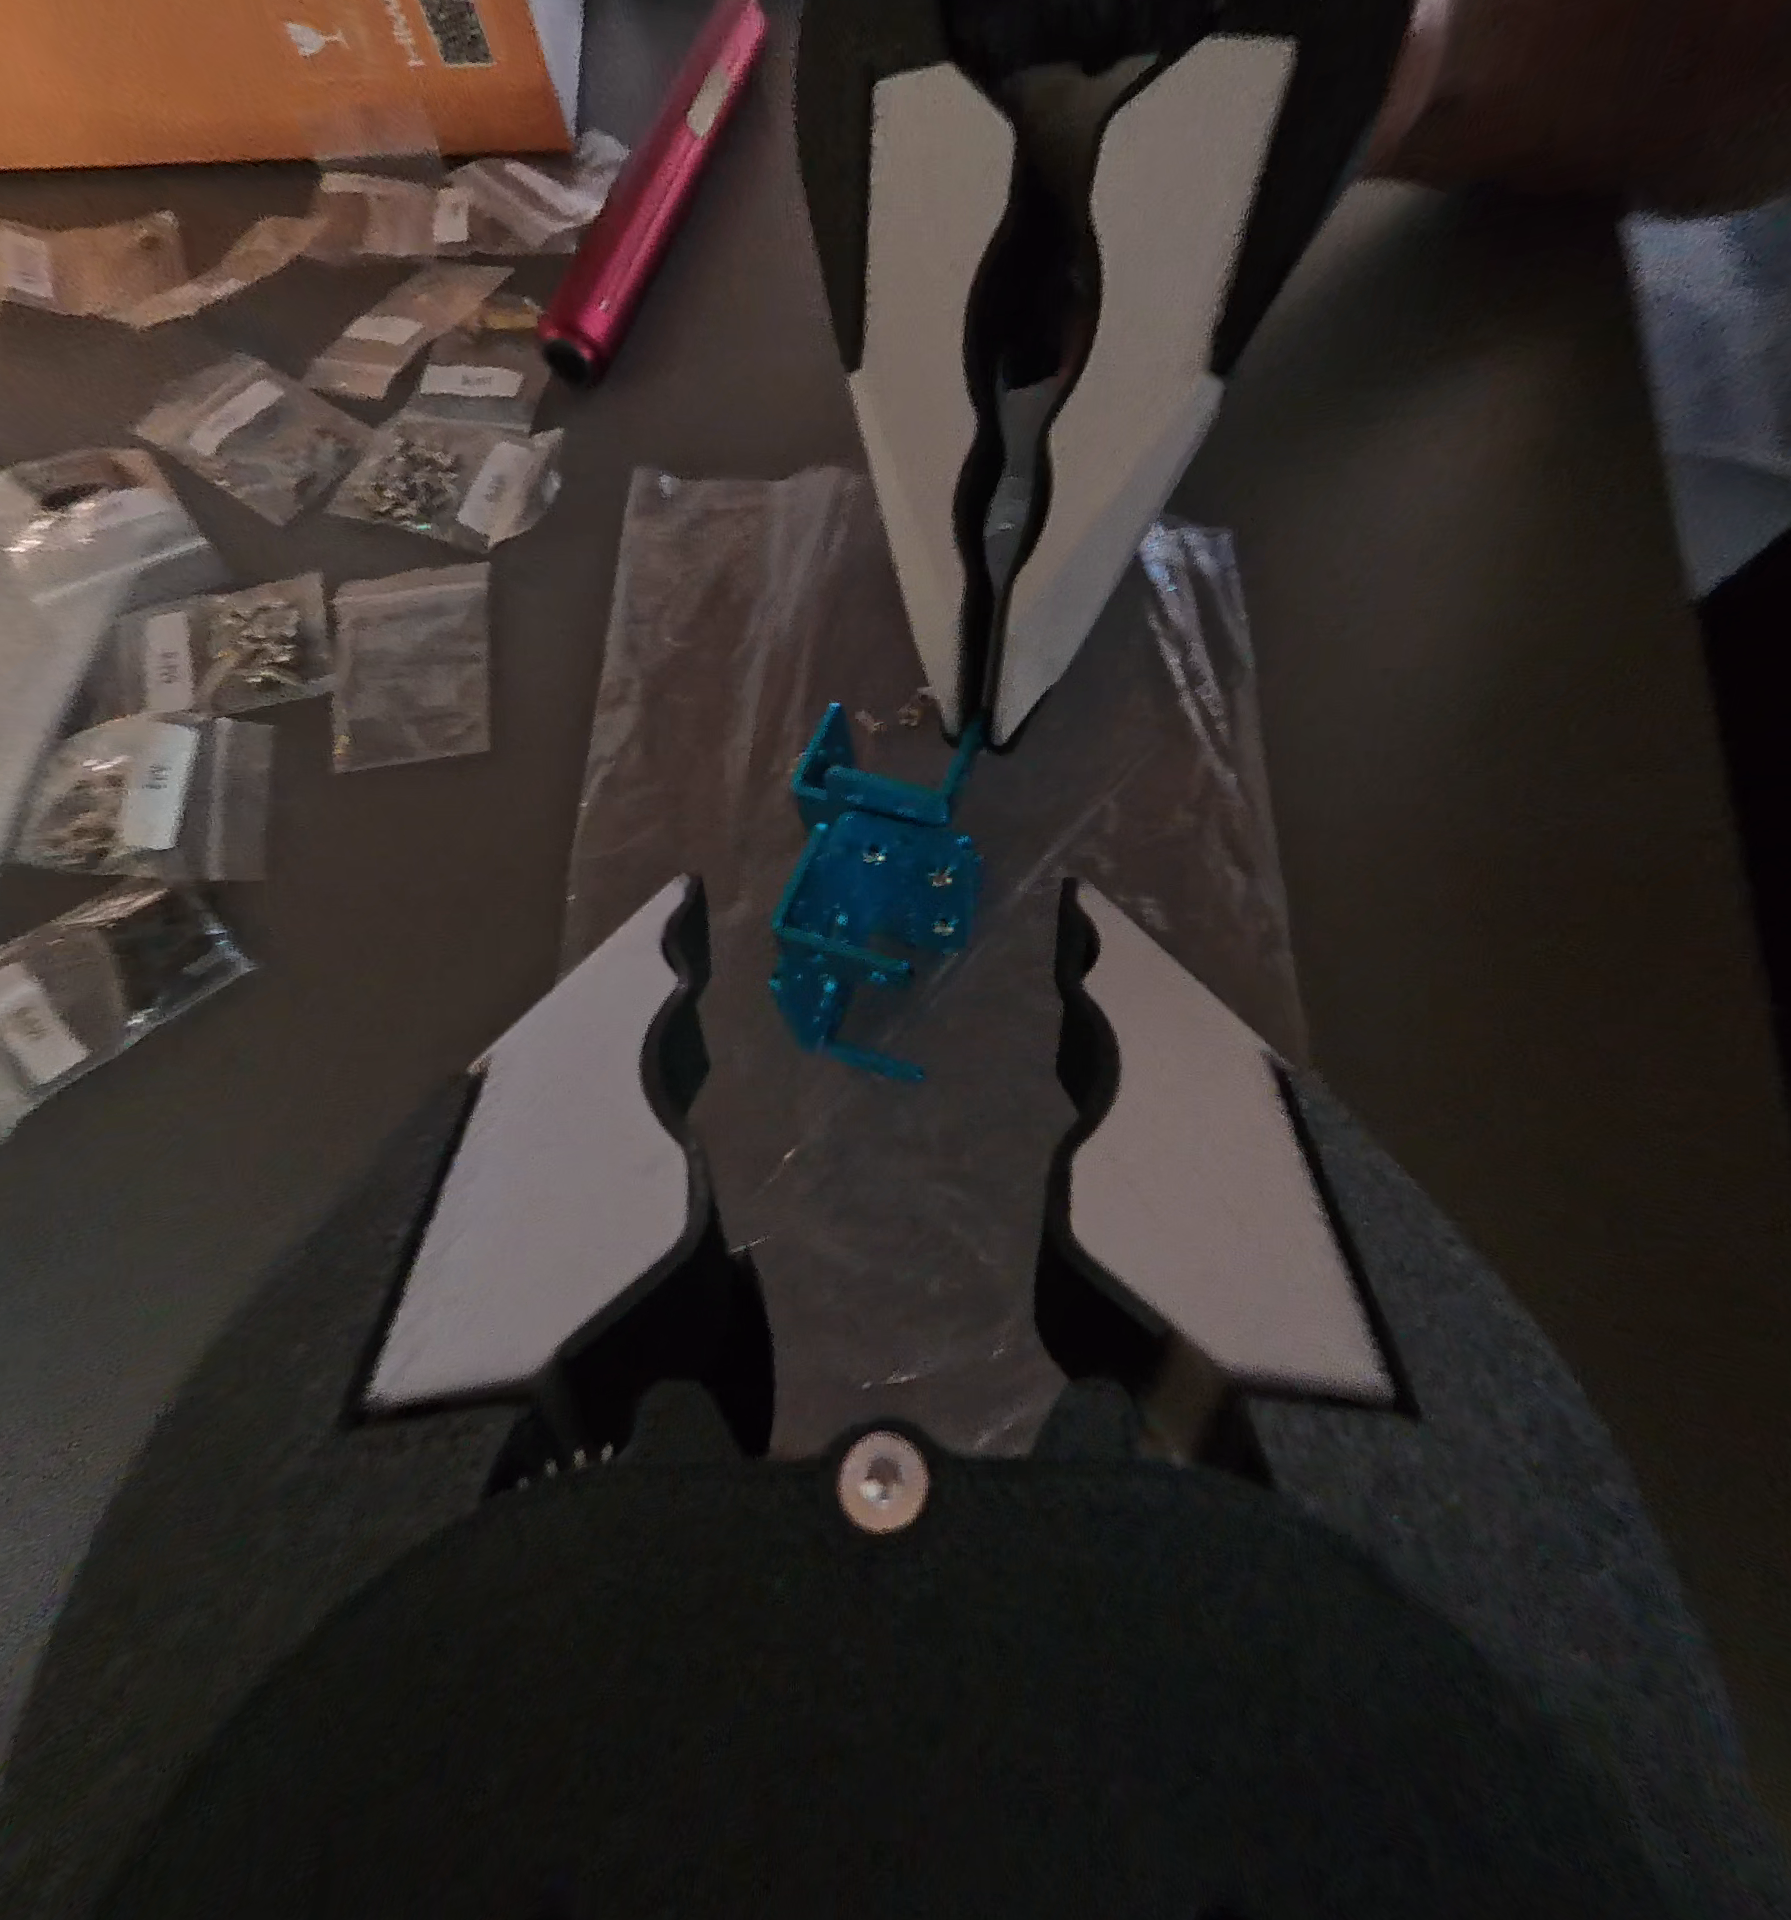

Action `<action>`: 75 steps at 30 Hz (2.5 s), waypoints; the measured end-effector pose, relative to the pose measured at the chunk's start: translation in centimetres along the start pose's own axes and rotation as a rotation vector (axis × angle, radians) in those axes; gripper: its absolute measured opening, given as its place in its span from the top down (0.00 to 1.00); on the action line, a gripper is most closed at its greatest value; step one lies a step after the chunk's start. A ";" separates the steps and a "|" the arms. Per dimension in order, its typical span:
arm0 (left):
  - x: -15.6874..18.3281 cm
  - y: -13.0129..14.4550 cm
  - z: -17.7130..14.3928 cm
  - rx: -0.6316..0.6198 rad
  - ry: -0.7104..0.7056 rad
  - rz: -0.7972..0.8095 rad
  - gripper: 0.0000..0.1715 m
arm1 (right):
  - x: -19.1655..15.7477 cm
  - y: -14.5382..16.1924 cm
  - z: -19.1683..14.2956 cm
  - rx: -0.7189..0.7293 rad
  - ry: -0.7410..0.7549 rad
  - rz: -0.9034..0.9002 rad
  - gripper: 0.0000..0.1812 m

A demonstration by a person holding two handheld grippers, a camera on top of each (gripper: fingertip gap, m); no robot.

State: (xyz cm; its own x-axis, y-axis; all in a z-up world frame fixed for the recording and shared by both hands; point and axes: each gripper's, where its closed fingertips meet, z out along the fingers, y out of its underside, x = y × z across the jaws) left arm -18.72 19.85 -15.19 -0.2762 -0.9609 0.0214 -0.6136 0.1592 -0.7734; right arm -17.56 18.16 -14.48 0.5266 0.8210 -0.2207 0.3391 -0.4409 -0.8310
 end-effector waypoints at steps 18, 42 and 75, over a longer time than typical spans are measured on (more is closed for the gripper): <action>0.7 0.2 2.4 0.000 0.144 0.030 0.77 | 0.1 0.4 -0.5 -0.032 -0.053 -0.038 0.99; 1.1 2.6 0.6 -0.043 0.045 0.019 0.78 | 0.2 0.8 0.4 -0.061 0.009 -0.075 1.00; 0.6 3.2 -4.2 0.071 -0.132 -0.008 0.64 | 2.9 5.0 -1.6 -0.371 0.215 -0.055 0.94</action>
State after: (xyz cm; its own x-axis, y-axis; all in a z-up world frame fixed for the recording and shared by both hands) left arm -24.00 20.75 -14.96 -0.1693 -0.9842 -0.0524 -0.5605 0.1398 -0.8163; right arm -13.13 17.73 -18.45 0.6374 0.7697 -0.0373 0.6074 -0.5316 -0.5903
